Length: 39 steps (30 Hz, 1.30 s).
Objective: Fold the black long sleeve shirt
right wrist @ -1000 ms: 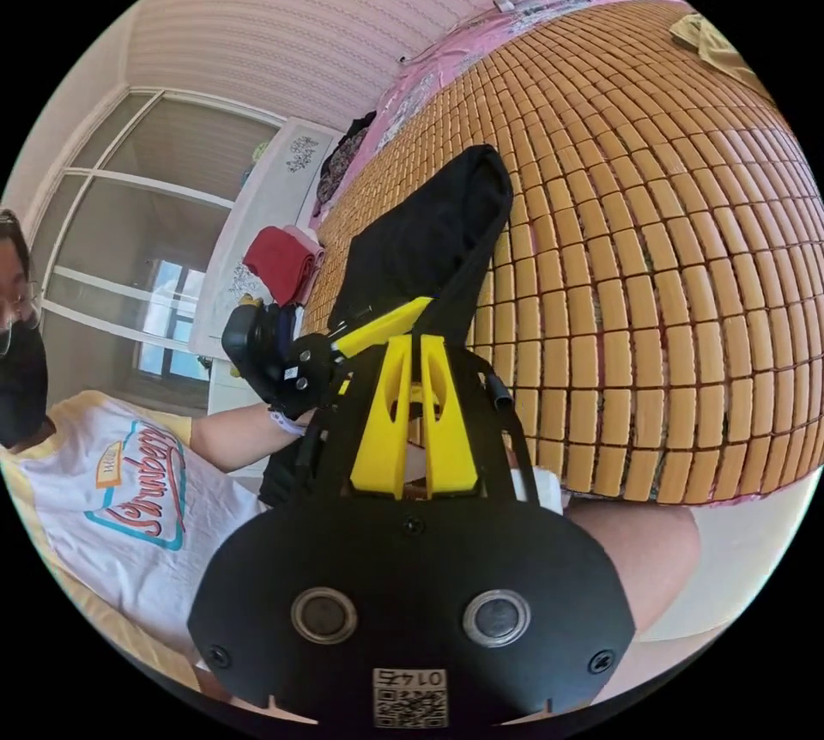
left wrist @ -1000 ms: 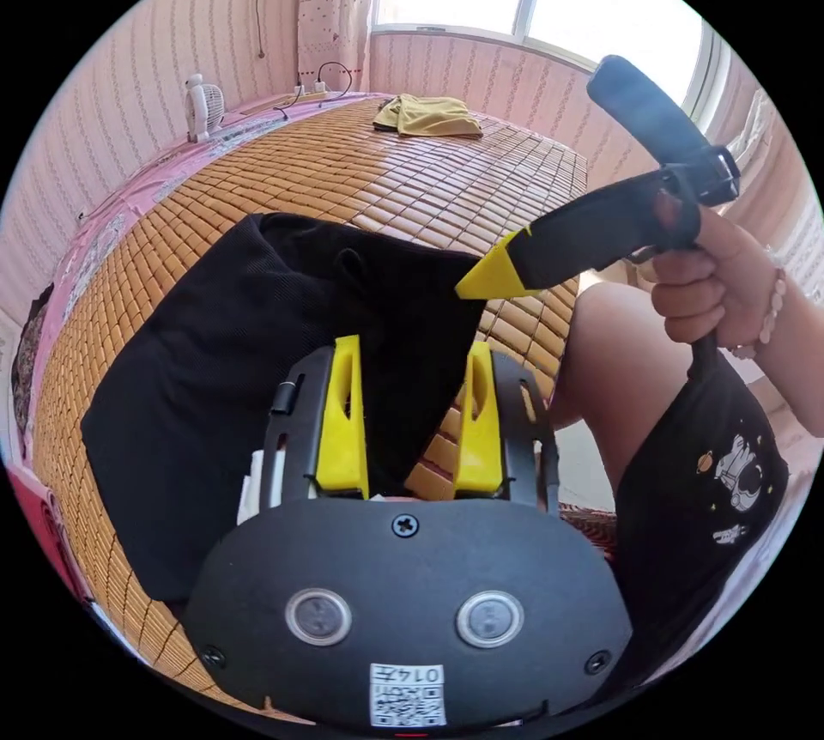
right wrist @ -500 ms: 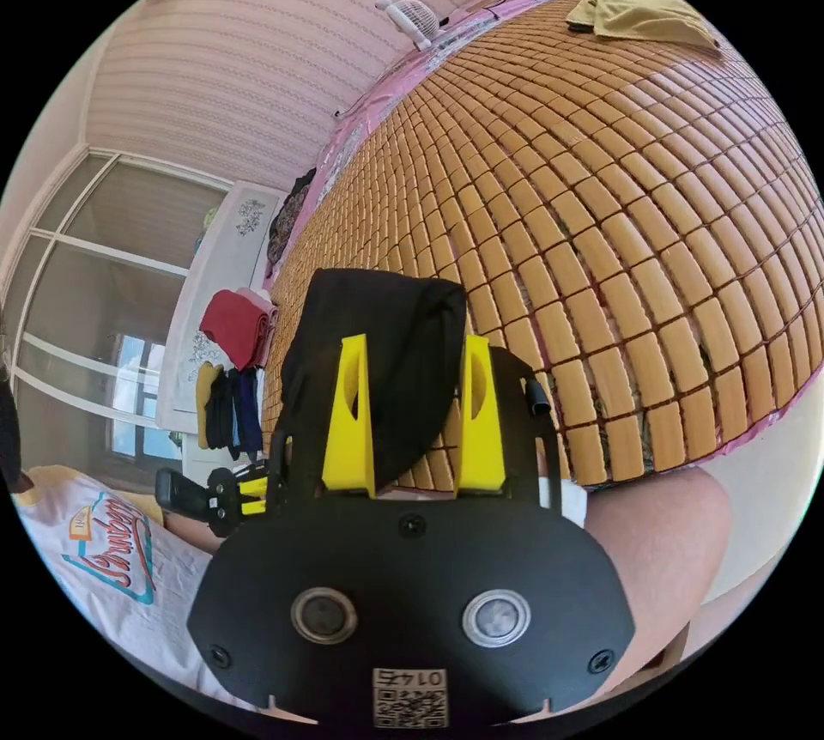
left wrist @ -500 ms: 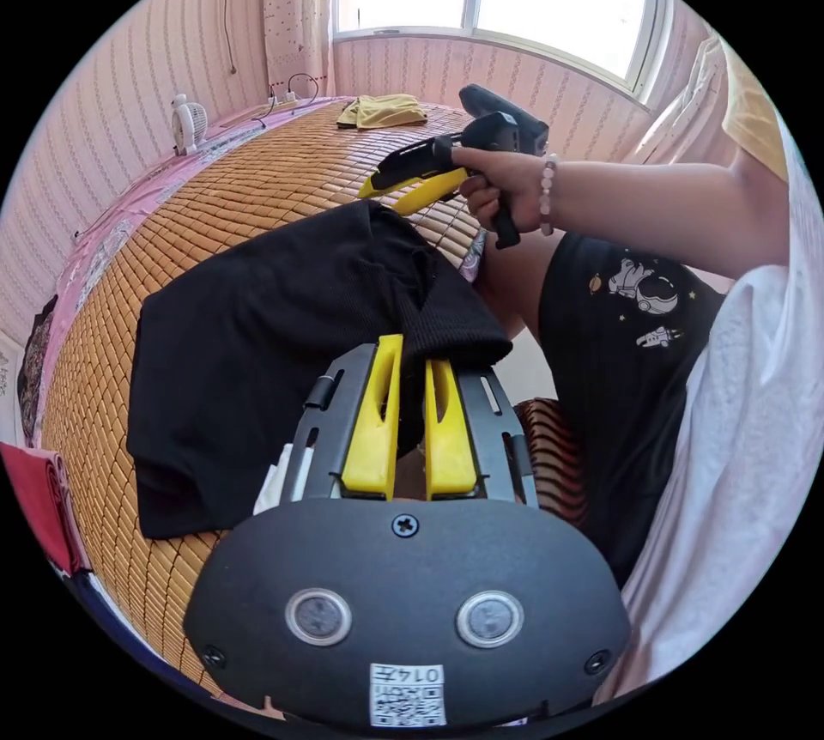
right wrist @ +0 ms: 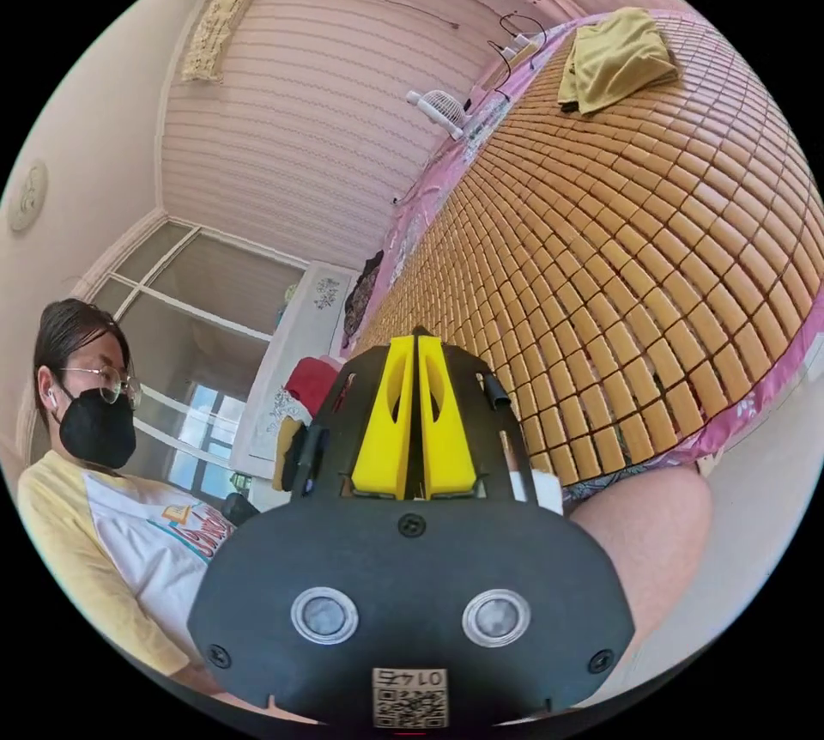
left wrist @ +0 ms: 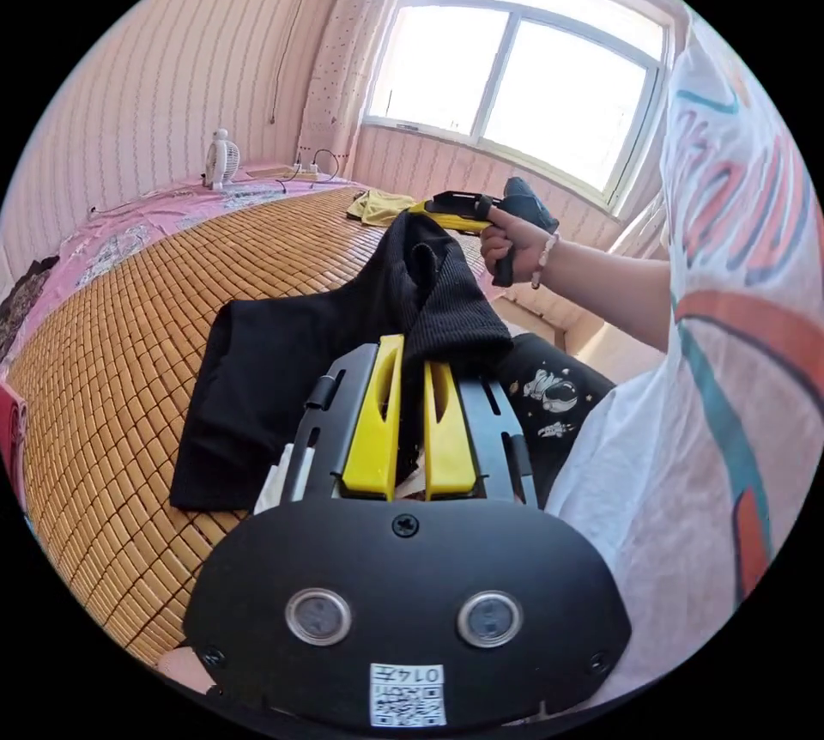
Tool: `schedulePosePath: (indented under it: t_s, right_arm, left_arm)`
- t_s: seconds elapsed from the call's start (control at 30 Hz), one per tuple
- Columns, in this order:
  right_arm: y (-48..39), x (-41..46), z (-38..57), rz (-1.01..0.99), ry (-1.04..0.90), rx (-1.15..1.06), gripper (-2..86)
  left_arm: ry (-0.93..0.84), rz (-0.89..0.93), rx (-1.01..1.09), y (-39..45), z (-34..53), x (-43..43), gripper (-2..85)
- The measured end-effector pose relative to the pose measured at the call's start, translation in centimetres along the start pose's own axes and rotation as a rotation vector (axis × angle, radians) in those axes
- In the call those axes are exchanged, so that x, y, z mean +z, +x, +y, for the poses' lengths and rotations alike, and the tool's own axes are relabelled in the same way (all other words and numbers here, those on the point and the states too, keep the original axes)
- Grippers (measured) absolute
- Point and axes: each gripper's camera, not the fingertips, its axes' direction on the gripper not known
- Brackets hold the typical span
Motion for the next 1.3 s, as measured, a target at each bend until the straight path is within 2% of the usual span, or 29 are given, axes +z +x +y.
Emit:
schedulePosePath:
  t_s: [0.17, 0.27, 0.37, 0.5, 0.57, 0.7, 0.87, 0.93, 1.1, 1.2, 1.3]
  right_arm:
    - [-6.9, 5.0, -3.3, 0.067, -0.105, -0.208, 0.4]
    - [-9.6, 13.2, -4.7, 0.179, -0.238, -0.275, 1.2]
    - [-10.7, 20.7, -4.9, 0.257, -0.324, -0.314, 2.9]
    - [-12.8, 25.6, -4.5, 0.345, -0.438, -0.426, 7.1]
    - [-13.4, 26.6, -4.0, 0.423, -0.484, -0.49, 8.1]
    - [-13.5, 29.2, -3.5, 0.55, -0.634, -0.545, 10.6]
    - [-14.8, 31.9, -3.8, 0.545, -0.675, -0.61, 13.1]
    - [-15.0, 34.0, -3.8, 0.566, -0.747, -0.636, 13.6]
    - [-16.7, 36.7, -1.9, 0.656, -0.865, -0.785, 10.1]
    - [-18.3, 36.5, 0.0, 0.69, -0.857, -0.93, 7.1]
    - [-19.1, 35.6, 0.8, 0.709, -0.842, -0.991, 5.5]
  left_arm:
    - [0.059, -0.092, -0.251, -5.2, -0.2, -1.5, 3.4]
    - [0.014, -0.178, -0.464, -9.6, 0.8, -0.7, 3.6]
    - [-0.026, -0.271, -0.59, -12.9, 1.9, 0.1, 3.9]
    - [-0.077, -0.203, -0.707, -15.3, 1.8, 0.7, 5.2]
    - [-0.038, -0.172, -0.744, -15.7, 1.5, 0.1, 4.6]
    - [0.024, -0.184, -0.757, -15.5, 0.8, -1.5, 4.4]
    - [0.029, -0.281, -0.742, -14.4, -0.5, -2.5, 7.1]
    - [0.033, -0.292, -0.72, -13.8, -1.1, -2.2, 9.5]
    - [-0.06, -0.295, -0.758, -13.1, -1.9, 0.8, 14.9]
    - [-0.115, -0.323, -0.764, -12.3, -2.0, 2.4, 13.9]
    - [-0.212, -0.392, -0.666, -10.5, -2.4, 3.8, 6.9]
